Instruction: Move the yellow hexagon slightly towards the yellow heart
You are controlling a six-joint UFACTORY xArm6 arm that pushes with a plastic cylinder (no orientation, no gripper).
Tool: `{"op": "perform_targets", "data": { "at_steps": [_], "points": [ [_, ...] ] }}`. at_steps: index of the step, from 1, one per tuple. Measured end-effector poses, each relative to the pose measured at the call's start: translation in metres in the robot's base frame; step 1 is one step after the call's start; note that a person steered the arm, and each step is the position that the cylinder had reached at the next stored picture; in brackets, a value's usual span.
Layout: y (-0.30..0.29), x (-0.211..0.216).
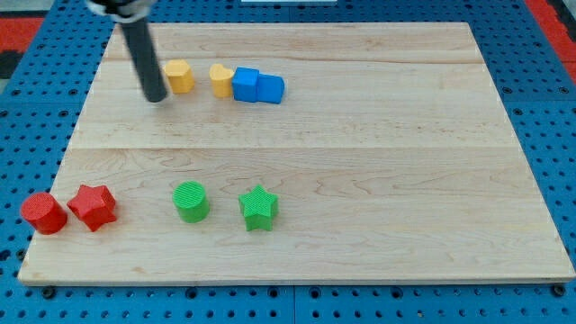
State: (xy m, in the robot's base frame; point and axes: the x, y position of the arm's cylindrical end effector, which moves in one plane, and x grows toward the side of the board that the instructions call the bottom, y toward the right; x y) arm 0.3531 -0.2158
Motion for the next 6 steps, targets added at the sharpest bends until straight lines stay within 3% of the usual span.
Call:
{"op": "perform_targets", "data": {
  "at_steps": [1,2,3,6],
  "points": [
    [-0.032,-0.022],
    [-0.010,-0.058],
    [0.023,-0.056],
    [0.030,-0.052]
  ]
}}
